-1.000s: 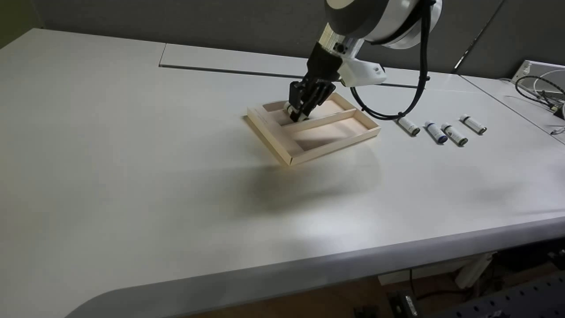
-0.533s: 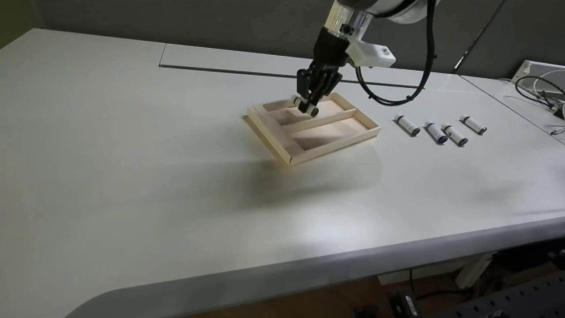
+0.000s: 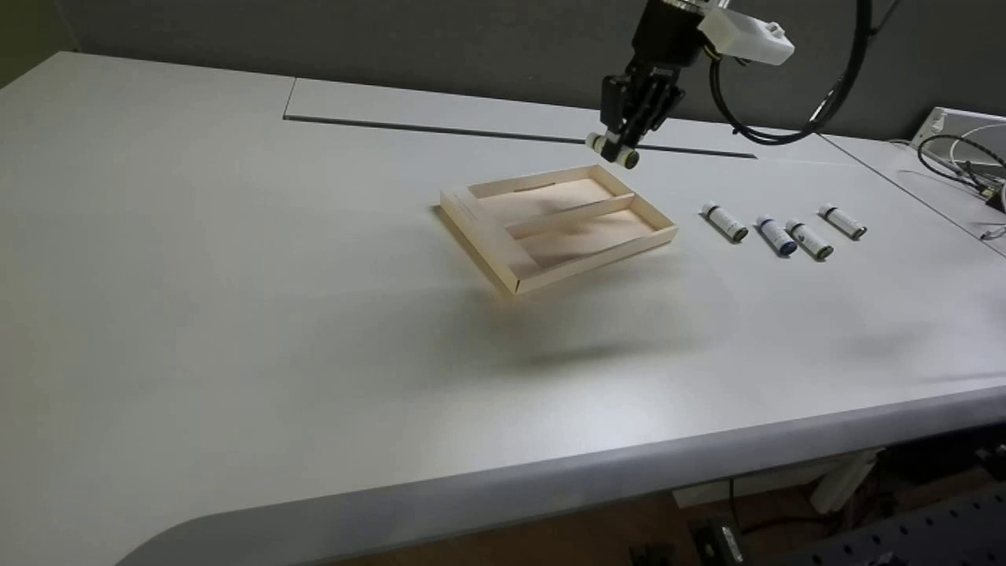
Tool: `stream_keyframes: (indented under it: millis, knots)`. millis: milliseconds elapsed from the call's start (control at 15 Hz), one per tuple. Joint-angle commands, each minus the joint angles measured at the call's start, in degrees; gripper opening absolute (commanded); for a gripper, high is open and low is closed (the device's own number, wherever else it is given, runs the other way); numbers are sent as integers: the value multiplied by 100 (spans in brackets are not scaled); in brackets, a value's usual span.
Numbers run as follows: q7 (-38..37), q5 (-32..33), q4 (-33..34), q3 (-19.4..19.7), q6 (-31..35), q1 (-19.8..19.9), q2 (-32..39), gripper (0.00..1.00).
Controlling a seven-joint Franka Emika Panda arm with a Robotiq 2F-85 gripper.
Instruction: Remove the bottle from the tray and put it on the table
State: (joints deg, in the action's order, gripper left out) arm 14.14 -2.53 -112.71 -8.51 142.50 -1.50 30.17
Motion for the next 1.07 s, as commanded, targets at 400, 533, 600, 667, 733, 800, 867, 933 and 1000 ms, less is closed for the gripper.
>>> stream_keyframes:
  millis: [400, 533, 600, 667, 733, 800, 867, 933, 1000]
  knots:
    - [-140, -213, -1273, 434, 853, 556, -310, 7]
    - [-171, -187, -1428, 513, 980, 609, -318, 7]
    - [-196, -175, -1489, 553, 1030, 630, -321, 7]
    - [-216, -152, -1552, 599, 1086, 640, -327, 7]
    - [-234, -123, -1606, 647, 1153, 642, -327, 7]
    - [-252, -103, -1661, 699, 1229, 647, -311, 7]
    - [-271, -90, -1706, 743, 1314, 651, -297, 7]
    - [-304, -78, -1757, 796, 1429, 651, -272, 7]
    - [-341, -61, -1801, 850, 1525, 648, -246, 7]
